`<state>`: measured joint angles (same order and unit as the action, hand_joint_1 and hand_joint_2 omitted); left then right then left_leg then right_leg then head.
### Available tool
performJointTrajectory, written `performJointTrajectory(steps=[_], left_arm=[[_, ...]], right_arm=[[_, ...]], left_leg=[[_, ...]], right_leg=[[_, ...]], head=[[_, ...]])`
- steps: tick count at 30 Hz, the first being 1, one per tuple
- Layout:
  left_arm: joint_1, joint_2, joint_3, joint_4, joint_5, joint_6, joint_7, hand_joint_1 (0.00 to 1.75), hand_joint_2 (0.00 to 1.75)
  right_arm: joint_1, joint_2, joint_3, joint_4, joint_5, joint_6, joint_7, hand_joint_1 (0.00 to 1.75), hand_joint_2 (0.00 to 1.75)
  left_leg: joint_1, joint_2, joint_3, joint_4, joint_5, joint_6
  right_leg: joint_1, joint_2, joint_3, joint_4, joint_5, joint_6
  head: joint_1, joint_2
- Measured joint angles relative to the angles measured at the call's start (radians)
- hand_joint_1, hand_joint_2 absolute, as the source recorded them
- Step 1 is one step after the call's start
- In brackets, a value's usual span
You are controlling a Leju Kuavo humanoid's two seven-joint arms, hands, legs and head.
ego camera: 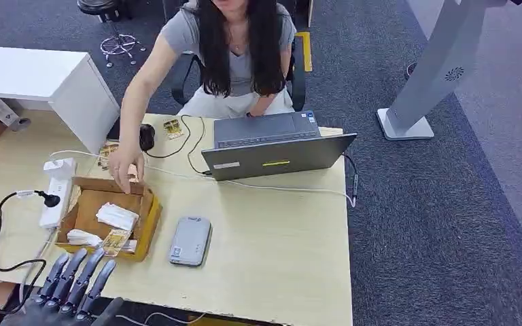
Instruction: Pass the card to the sensor for recognition and then transmit it.
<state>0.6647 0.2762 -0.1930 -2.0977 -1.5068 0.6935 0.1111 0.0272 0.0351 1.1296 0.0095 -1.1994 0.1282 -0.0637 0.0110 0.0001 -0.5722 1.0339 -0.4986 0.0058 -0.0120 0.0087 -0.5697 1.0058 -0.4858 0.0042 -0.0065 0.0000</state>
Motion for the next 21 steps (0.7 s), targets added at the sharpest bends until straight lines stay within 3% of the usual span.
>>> performJointTrajectory(steps=[4, 9, 14, 21], left_arm=[[0.001, 0.037, -0.023, 0.013, 0.001, -0.001, 0.053, 0.00, 1.75], [-0.023, 0.062, -0.053, 0.043, 0.004, 0.000, 0.066, 0.00, 1.75], [-0.097, 0.069, -0.086, 0.106, 0.015, 0.000, 0.065, 0.00, 1.75], [-0.133, 0.069, -0.103, 0.146, 0.017, 0.000, 0.061, 0.00, 1.75]], right_arm=[[0.000, 0.000, 0.000, 0.000, -0.005, 0.000, 0.001, 0.00, 1.75], [-0.001, 0.001, 0.000, 0.000, -0.005, 0.000, 0.005, 0.00, 1.75], [-0.002, 0.001, 0.000, 0.000, -0.004, 0.001, 0.009, 0.00, 1.75], [-0.002, 0.001, 0.000, 0.000, -0.004, 0.001, 0.010, 0.00, 1.75]], left_leg=[[0.000, 0.000, 0.000, 0.000, 0.000, 0.000], [0.000, -0.001, 0.001, 0.000, 0.000, 0.000], [0.000, -0.002, 0.001, 0.000, 0.000, 0.000], [0.000, -0.002, 0.001, 0.000, 0.000, 0.000]], right_leg=[[0.000, 0.000, 0.000, 0.000, 0.000, 0.000], [0.000, -0.001, 0.001, 0.000, 0.000, 0.000], [0.000, -0.002, 0.001, 0.000, 0.000, 0.000], [0.000, -0.002, 0.001, 0.000, 0.000, 0.000]], head=[[0.000, 0.000], [0.000, 0.000], [0.000, 0.000], [0.000, 0.000]])
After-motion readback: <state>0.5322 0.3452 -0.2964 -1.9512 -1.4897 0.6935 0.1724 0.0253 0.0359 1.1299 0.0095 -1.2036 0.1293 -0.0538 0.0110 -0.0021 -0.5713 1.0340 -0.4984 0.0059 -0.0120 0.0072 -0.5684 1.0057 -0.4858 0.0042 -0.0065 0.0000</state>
